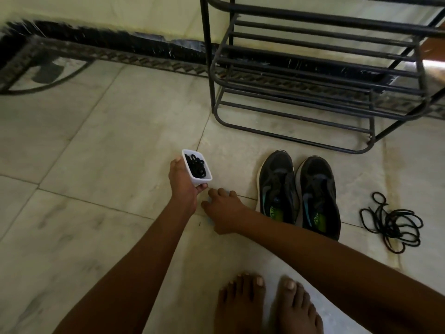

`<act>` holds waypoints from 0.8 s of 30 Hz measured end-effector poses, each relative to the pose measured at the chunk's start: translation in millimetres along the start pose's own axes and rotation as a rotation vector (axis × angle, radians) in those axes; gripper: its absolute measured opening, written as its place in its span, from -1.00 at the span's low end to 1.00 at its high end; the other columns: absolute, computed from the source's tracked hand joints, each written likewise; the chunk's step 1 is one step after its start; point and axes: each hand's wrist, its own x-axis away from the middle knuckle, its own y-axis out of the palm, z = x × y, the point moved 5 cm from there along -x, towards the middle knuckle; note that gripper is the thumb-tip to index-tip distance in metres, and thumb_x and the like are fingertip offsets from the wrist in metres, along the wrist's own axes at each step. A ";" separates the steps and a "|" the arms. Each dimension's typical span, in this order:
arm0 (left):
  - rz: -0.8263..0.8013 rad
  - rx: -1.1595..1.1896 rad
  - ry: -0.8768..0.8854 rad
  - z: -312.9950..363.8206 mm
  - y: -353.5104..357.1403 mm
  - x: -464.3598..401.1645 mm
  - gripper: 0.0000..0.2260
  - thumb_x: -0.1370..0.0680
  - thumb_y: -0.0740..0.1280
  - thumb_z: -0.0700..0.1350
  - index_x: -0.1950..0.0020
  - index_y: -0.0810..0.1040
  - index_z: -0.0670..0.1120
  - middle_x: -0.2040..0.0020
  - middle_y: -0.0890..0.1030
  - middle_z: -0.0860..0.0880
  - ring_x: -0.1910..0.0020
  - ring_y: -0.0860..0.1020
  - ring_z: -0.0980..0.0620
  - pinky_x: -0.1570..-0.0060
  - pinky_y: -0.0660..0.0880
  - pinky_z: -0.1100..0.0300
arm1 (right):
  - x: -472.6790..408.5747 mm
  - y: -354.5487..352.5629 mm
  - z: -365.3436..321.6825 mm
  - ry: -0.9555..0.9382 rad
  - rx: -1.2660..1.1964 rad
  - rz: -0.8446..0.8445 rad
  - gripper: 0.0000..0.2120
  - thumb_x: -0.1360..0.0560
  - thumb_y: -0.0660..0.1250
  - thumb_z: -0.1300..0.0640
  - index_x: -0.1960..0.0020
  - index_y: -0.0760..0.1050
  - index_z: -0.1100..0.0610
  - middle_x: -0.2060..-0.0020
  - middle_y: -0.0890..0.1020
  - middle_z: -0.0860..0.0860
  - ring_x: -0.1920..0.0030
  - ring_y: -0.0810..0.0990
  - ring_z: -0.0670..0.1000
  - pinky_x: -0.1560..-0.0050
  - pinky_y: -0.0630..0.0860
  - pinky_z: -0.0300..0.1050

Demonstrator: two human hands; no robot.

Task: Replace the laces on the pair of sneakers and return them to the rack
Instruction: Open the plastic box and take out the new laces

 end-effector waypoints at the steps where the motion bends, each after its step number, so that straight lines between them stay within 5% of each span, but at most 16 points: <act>1: -0.005 -0.011 0.005 0.0 0.0 2.5 -0.62 -0.68 0.17 0.11 -0.43 0.48 0.01 -0.23 0.59 -0.12 -0.04 0.61 -0.18 0.39 0.57 0.10 | 1.7 -1.8 3.1 -0.005 -0.019 -0.002 -0.39 -0.49 0.43 -0.04 -0.47 0.33 0.08 -0.38 0.33 0.21 -0.32 0.36 0.26 -0.27 0.40 0.23; 5: -0.013 -0.033 -0.012 -2.7 -1.1 4.9 -0.59 -0.62 0.21 0.15 -0.40 0.52 0.02 -0.23 0.61 -0.13 -0.06 0.63 -0.19 0.37 0.59 0.10 | 8.8 -35.3 38.1 0.088 -0.332 0.213 -0.75 -0.49 0.38 0.13 -0.13 0.53 0.21 -0.08 0.48 0.17 -0.10 0.52 0.21 -0.04 0.49 0.03; 10: -0.172 -0.075 -0.098 -18.6 6.4 8.5 -0.46 -0.50 0.30 0.18 -0.39 0.53 -0.08 -0.19 0.65 -0.17 0.01 0.65 -0.19 0.34 0.61 0.09 | 23.3 -73.5 83.1 0.046 -0.625 0.631 -0.69 -0.44 0.46 0.20 -0.18 0.60 0.20 0.00 0.55 0.12 0.02 0.56 0.05 0.04 0.41 -0.19; 14: -0.306 -0.171 -0.155 -22.1 20.3 12.6 -0.64 -0.72 0.14 0.02 -0.36 0.52 -0.18 -0.04 0.67 -0.12 0.16 0.68 -0.09 0.31 0.64 0.09 | 21.4 -83.2 83.8 -0.123 -0.620 0.543 -0.60 -0.43 0.53 0.10 -0.23 0.62 0.20 -0.09 0.61 0.12 -0.04 0.57 0.05 -0.01 0.48 -0.14; 19: -0.354 -0.236 -0.037 -12.8 33.2 24.4 -0.63 -0.70 0.20 0.11 -0.31 0.54 -0.13 -0.05 0.70 -0.14 0.21 0.72 -0.11 0.32 0.65 0.02 | 14.7 -82.9 85.5 -0.137 -0.497 0.541 -0.82 -0.37 0.48 0.12 0.10 0.62 0.20 0.18 0.65 0.10 0.20 0.59 0.08 0.19 0.40 -0.12; 24: -0.400 -0.194 -0.078 -7.9 32.7 34.9 -0.69 -0.71 0.16 0.06 -0.26 0.53 -0.11 -0.11 0.66 -0.15 0.17 0.72 -0.10 0.26 0.67 0.00 | 14.7 -87.1 83.3 -0.169 -0.521 0.586 -0.90 -0.33 0.40 0.16 0.23 0.61 0.20 0.34 0.61 0.08 0.36 0.54 0.04 0.28 0.35 -0.15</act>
